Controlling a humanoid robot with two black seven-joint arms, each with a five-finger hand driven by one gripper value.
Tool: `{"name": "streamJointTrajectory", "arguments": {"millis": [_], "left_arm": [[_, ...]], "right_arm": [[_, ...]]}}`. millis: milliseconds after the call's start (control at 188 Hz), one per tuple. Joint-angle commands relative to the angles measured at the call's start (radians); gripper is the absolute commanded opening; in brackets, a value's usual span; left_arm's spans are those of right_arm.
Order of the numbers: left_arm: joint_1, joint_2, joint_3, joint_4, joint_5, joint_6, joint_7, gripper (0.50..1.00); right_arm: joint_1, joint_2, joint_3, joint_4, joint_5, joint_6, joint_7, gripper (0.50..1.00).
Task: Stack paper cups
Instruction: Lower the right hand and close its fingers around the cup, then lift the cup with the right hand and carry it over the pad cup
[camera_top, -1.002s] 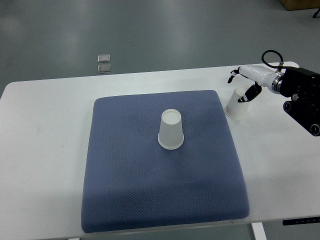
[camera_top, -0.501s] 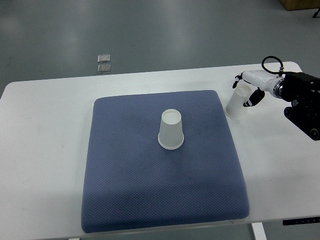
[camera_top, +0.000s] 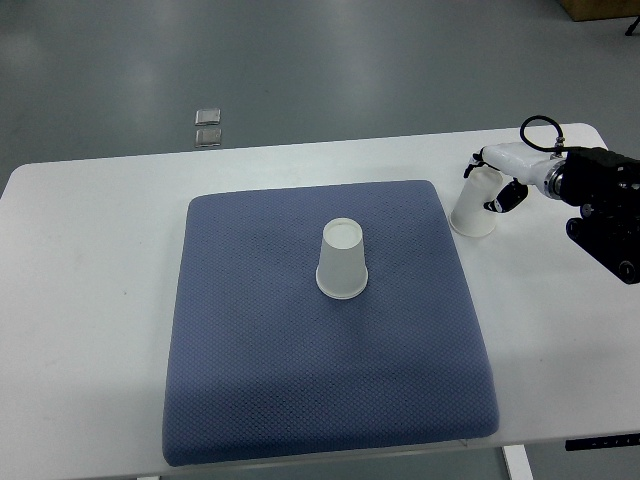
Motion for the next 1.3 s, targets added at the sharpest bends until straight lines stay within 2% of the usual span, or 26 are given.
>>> {"name": "streamJointTrajectory", "arguments": {"millis": [0,176,336,591,815,874,879,948,1119,1295], "left_arm": [[-0.001,0.0,0.0,0.0,0.0,0.001,0.0,1.0],[0.0,0.0,0.0,0.0,0.0,0.001,0.0,1.0],[0.0,0.0,-0.001,0.0,0.0,0.001,0.0,1.0],[0.0,0.0,0.0,0.0,0.0,0.001,0.0,1.0],[0.0,0.0,0.0,0.0,0.0,0.0,0.0,1.0],[0.0,0.0,0.0,0.0,0.0,0.001,0.0,1.0],[0.0,0.0,0.0,0.0,0.0,0.001,0.0,1.0],[0.0,0.0,0.0,0.0,0.0,0.001,0.0,1.0],[0.0,0.0,0.0,0.0,0.0,-0.001,0.0,1.0],[0.0,0.0,0.0,0.0,0.0,0.0,0.0,1.0]], "right_arm": [[0.0,-0.005,0.003,0.0,-0.001,-0.001,-0.001,0.613],[0.02,-0.023,0.007,0.018,0.014,-0.001,0.0,0.509],[0.057,-0.075,0.018,0.123,0.049,0.014,0.01,0.509],[0.164,-0.204,0.018,0.396,0.24,0.136,0.014,0.5],[0.19,-0.224,0.023,0.578,0.299,0.159,0.016,0.5],[0.19,-0.224,0.023,0.578,0.299,0.159,0.016,0.5],[0.193,-0.224,0.024,0.624,0.315,0.189,0.017,0.5],[0.196,-0.222,0.026,0.684,0.329,0.232,0.02,0.5],[0.198,-0.206,0.026,0.747,0.336,0.309,0.04,0.5],[0.192,-0.184,0.021,0.756,0.324,0.321,0.034,0.5]]}}
